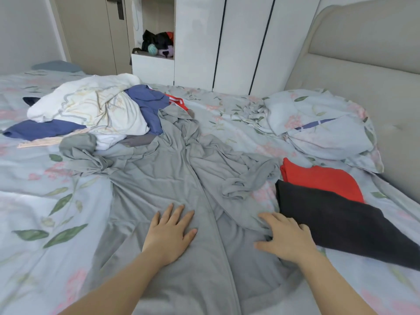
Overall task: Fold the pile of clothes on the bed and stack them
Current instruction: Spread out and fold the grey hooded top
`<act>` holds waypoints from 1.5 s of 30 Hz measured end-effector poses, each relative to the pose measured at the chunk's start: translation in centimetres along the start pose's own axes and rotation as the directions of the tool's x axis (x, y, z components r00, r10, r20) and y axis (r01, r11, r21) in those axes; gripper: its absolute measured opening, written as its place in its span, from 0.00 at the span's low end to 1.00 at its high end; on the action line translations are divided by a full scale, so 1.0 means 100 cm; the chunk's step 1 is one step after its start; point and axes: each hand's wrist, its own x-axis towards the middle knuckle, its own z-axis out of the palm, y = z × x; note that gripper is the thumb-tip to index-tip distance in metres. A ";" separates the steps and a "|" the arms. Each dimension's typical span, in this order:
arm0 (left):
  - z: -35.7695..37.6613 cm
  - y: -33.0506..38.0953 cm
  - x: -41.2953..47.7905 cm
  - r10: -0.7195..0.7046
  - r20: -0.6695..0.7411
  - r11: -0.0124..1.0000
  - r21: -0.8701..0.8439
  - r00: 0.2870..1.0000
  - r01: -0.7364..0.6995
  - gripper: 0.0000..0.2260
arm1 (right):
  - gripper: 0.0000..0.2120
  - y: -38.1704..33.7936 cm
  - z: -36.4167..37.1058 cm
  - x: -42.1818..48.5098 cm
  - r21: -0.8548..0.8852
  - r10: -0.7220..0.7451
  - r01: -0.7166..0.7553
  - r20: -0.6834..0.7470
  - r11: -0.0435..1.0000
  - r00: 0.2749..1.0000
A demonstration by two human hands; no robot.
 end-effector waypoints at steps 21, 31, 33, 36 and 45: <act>-0.008 0.059 -0.023 -0.056 0.082 0.593 -0.799 0.995 0.099 0.20 | 0.17 0.033 0.024 -0.040 0.738 0.215 -0.099 -0.064 0.668 0.975; -0.016 0.092 -0.010 -0.219 0.108 -0.021 -0.994 0.970 0.106 0.23 | 0.04 0.018 0.025 -0.051 0.949 -0.120 0.020 0.019 0.316 0.993; -0.026 0.077 -0.008 -0.309 0.217 -0.319 -0.941 0.926 0.114 0.17 | 0.07 0.019 0.019 -0.054 0.962 -0.217 -0.025 0.087 0.272 0.972; -0.018 0.045 -0.012 -0.424 0.270 -0.189 -0.960 0.864 0.207 0.14 | 0.06 0.018 0.028 -0.042 0.935 0.088 -0.042 0.012 0.353 0.996; -0.005 0.034 -0.021 -0.369 0.293 -0.071 -0.955 0.882 0.288 0.10 | 0.08 -0.014 0.055 -0.016 0.723 -0.007 0.032 -0.038 0.690 0.999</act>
